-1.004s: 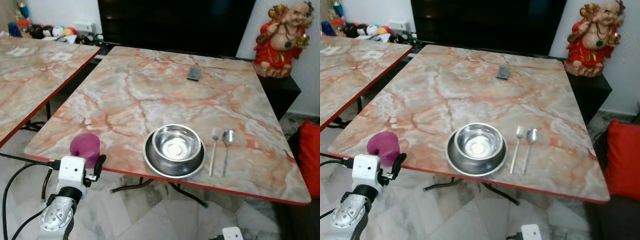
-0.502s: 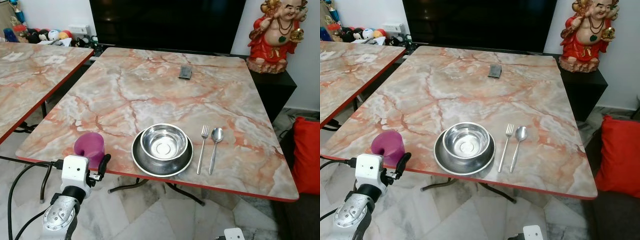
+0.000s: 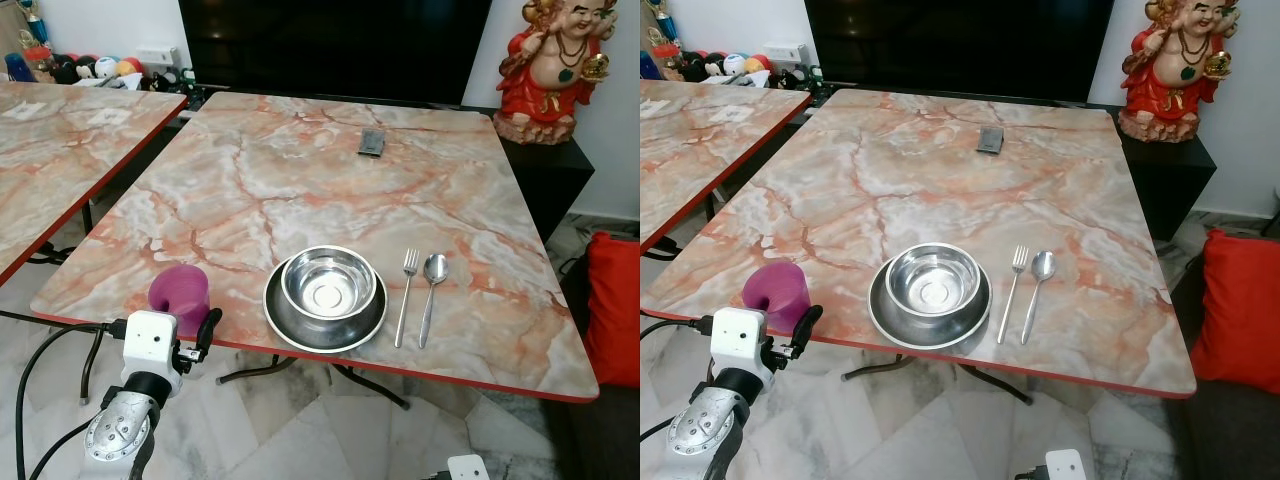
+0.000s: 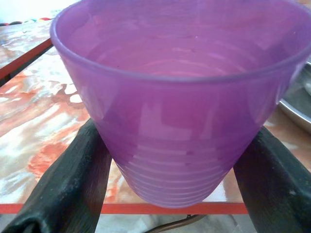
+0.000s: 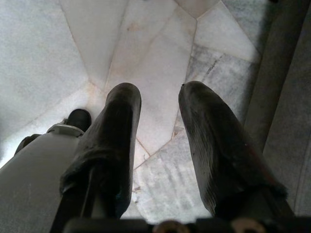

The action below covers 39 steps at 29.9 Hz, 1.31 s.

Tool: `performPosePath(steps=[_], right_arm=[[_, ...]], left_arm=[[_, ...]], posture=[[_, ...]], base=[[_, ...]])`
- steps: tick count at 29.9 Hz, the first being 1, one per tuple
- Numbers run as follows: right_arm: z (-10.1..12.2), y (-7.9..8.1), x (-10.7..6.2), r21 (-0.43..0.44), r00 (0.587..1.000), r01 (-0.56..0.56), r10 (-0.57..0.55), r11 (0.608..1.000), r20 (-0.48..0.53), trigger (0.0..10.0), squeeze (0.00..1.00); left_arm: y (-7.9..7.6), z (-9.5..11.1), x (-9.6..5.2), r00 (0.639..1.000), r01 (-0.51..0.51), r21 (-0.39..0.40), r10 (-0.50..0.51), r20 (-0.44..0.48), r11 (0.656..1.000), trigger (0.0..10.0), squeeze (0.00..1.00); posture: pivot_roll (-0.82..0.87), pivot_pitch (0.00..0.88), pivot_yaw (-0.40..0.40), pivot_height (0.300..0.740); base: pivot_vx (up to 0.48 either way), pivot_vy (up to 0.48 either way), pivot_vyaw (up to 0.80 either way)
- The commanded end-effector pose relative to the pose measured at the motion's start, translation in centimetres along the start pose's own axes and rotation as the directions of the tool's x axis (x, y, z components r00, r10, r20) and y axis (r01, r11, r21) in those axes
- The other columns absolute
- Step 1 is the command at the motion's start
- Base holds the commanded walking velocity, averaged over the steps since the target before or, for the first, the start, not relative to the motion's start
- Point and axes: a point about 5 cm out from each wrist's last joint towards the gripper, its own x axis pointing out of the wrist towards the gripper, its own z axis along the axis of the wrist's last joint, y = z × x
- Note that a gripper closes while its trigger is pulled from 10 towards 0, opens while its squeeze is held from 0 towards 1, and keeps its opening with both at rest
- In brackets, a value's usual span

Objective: Setting the table

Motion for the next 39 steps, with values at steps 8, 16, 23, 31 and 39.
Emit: performPosePath(steps=[8,16,23,31,39], right_arm=[[-0.3,0.1,0.0,0.000,1.000,-0.004,0.004,1.000,-0.017,10.0,0.00],[-0.3,0.1,0.0,-0.001,1.000,-0.005,0.005,1.000,-0.017,10.0,0.00],[-0.3,0.1,0.0,-0.003,1.000,-0.007,0.007,1.000,-0.017,10.0,0.00],[-0.2,0.1,0.0,-0.003,1.000,-0.008,0.008,1.000,-0.017,10.0,0.00],[-0.2,0.2,0.0,-0.003,1.000,-0.010,0.009,1.000,-0.019,10.0,0.00]], left_arm=[[0.1,0.5,0.1,1.000,-0.004,-0.011,0.004,0.017,1.000,10.0,0.00],[0.0,0.6,0.1,1.000,0.000,-0.017,0.000,0.021,1.000,10.0,0.00],[-0.2,1.1,0.3,0.999,0.017,-0.024,-0.016,0.040,1.000,10.0,0.00],[-0.3,1.3,0.7,0.995,0.102,-0.095,-0.102,0.010,0.990,10.0,0.00],[1.2,1.2,1.2,0.989,0.140,-0.092,-0.143,-0.029,0.986,10.0,0.00]], posture=[[0.05,0.099,-0.024,0.740],[0.05,0.100,-0.024,0.740],[0.05,0.103,-0.025,0.740],[0.05,0.107,-0.024,0.740],[0.05,0.110,-0.022,0.740]], base=[[0.329,0.000,0.00],[0.332,0.000,0.00],[0.000,0.000,0.00],[0.000,0.000,0.00],[0.000,0.000,0.00]])
